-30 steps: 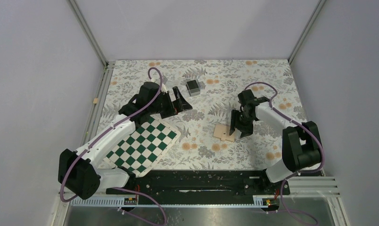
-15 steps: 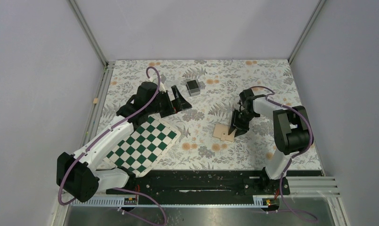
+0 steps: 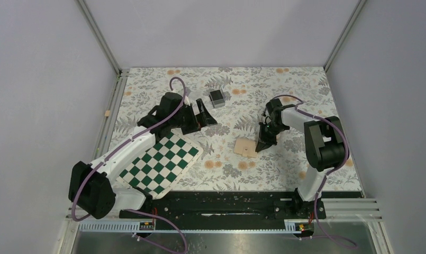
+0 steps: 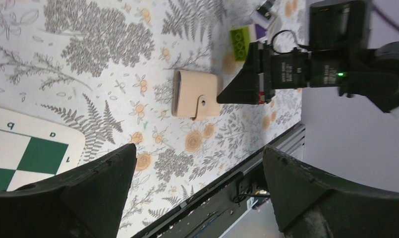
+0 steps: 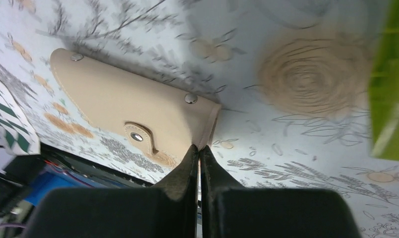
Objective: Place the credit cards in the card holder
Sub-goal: Move the card holder to the center of the board.
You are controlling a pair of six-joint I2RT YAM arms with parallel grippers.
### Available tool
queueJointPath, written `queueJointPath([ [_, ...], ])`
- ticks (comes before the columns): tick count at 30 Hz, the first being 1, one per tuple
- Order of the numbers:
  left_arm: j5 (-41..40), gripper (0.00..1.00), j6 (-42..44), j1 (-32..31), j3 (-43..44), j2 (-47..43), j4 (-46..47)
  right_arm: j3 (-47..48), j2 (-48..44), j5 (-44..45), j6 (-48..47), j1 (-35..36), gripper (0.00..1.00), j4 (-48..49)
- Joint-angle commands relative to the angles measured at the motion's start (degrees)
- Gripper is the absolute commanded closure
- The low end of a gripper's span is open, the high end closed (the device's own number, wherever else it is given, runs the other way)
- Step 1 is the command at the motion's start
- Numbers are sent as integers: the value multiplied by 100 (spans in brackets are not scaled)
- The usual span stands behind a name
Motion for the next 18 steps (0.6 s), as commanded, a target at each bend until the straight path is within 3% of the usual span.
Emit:
queueJointPath([
  [1,305,1,8,15,-128,335,220,364,-260,-234,-525,532,100,-385],
  [7,419,1,94,-2,-341,673,253,440,-519,-576,-848,1347,100,-704],
  [12,431,1,137,-57,-552,963,387,329,-825,-749,-1022,1537,100,-765],
  [13,430,1,162,-87,-561,1051,417,327,-863,-672,-1018,1539,96,-781],
  [16,403,2,273,-276,-518,1407,527,235,-1055,-475,-718,1537,65,-712],
  [18,280,2,326,-422,-437,1637,563,20,-1317,-442,-289,1538,50,-502],
])
